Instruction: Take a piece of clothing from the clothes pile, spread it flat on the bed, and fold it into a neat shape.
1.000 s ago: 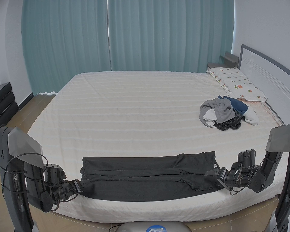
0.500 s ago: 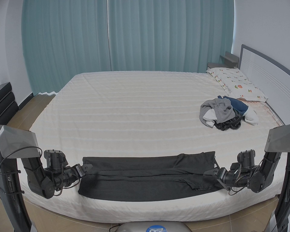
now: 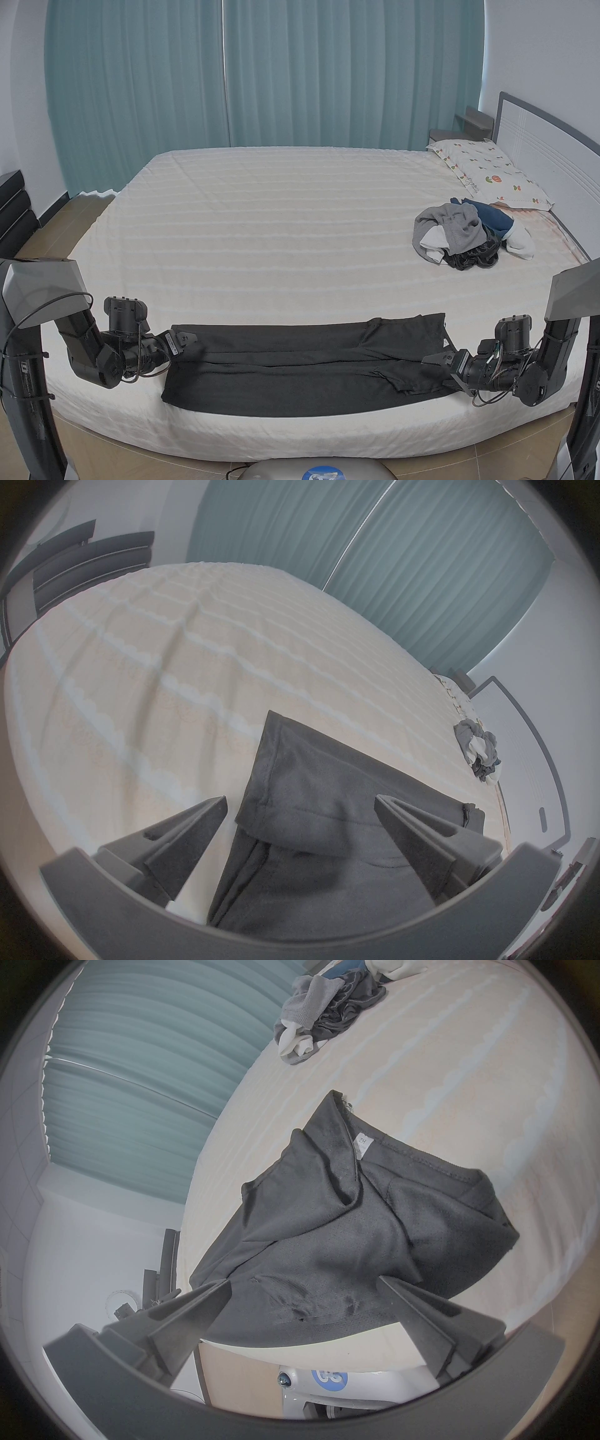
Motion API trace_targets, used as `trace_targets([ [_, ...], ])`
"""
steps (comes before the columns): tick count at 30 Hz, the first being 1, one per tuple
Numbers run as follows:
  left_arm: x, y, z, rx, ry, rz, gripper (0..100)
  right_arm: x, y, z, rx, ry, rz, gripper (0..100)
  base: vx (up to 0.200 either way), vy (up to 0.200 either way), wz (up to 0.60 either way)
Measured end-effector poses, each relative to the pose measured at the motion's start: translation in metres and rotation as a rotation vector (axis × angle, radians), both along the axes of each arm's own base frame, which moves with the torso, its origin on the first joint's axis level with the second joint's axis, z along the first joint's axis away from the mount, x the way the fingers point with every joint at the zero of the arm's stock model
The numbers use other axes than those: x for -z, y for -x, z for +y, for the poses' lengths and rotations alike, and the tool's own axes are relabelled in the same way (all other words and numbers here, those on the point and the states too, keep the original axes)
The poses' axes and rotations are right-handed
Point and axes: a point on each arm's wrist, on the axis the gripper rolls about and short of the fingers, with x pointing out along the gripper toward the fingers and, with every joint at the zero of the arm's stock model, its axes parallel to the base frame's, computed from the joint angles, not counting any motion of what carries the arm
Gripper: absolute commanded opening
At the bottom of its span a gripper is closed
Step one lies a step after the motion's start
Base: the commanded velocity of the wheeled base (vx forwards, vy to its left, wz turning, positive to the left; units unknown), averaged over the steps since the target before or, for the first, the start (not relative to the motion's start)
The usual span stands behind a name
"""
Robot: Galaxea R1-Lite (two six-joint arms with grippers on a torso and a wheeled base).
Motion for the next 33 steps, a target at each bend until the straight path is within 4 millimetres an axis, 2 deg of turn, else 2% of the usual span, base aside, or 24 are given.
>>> trace_targets([
  [7,0.014,-0.001,-0.006,0.025,-0.007,0.004,100,0.003,0.002,0.0,-0.002,0.001,0.012,100,0.0,0.0,0.0],
  [17,0.023,0.002,-0.018,0.054,-0.039,-0.012,100,0.004,0.002,0.0,-0.003,0.003,0.015,100,0.0,0.0,0.0],
  [33,0.035,0.001,-0.01,0.051,-0.067,-0.029,100,0.004,0.002,0.001,-0.004,0.003,0.016,100,0.0,0.0,0.0],
])
